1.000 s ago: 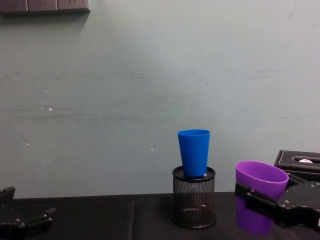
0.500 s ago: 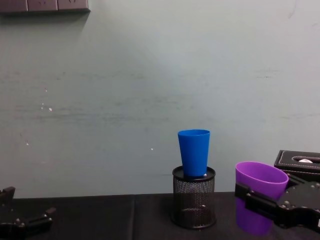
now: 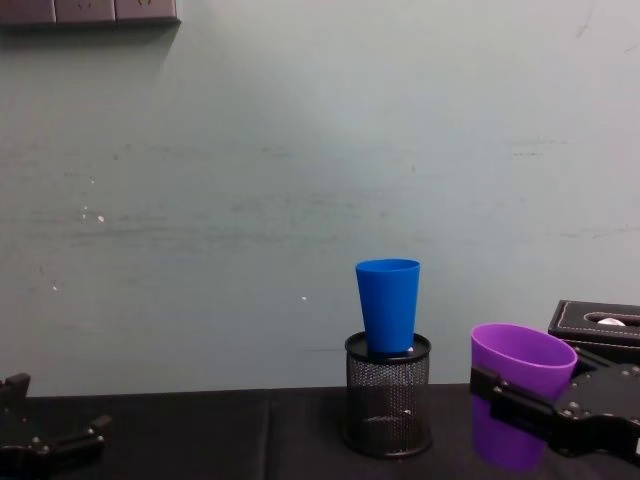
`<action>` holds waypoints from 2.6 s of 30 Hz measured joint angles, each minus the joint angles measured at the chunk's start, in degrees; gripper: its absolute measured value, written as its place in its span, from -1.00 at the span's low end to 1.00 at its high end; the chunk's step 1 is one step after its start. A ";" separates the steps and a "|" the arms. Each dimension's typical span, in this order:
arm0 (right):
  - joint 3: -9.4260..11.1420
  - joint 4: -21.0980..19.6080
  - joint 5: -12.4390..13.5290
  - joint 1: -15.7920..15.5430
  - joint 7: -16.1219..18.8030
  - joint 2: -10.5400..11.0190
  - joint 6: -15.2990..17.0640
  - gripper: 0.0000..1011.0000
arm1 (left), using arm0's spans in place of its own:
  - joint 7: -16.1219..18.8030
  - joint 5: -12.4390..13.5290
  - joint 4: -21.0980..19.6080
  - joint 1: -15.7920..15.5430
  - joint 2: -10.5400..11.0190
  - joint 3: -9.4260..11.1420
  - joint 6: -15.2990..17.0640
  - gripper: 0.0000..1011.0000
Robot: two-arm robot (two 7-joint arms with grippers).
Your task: Pick up one cup with a gripper and tap it against the other cup.
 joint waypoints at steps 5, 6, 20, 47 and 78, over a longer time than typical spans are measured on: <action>0.00 0.00 0.00 0.00 0.00 0.00 0.00 0.45 | 0.00 0.00 0.00 0.00 0.00 0.00 0.00 1.00; 0.00 0.00 0.00 0.00 0.00 0.00 0.00 0.45 | 0.00 0.00 0.00 0.00 0.00 0.00 0.00 1.00; -0.66 2.06 -0.88 2.83 -0.60 -1.04 0.13 0.45 | 0.00 0.00 0.00 0.00 0.00 0.00 0.00 1.00; -1.63 15.75 -2.49 14.37 -1.42 -6.68 -1.86 0.45 | 0.00 0.00 0.00 0.00 0.00 0.00 0.00 1.00; -2.58 27.05 -5.28 23.96 -0.58 -10.50 -4.72 0.45 | 0.00 0.00 0.00 0.00 0.00 0.00 0.00 1.00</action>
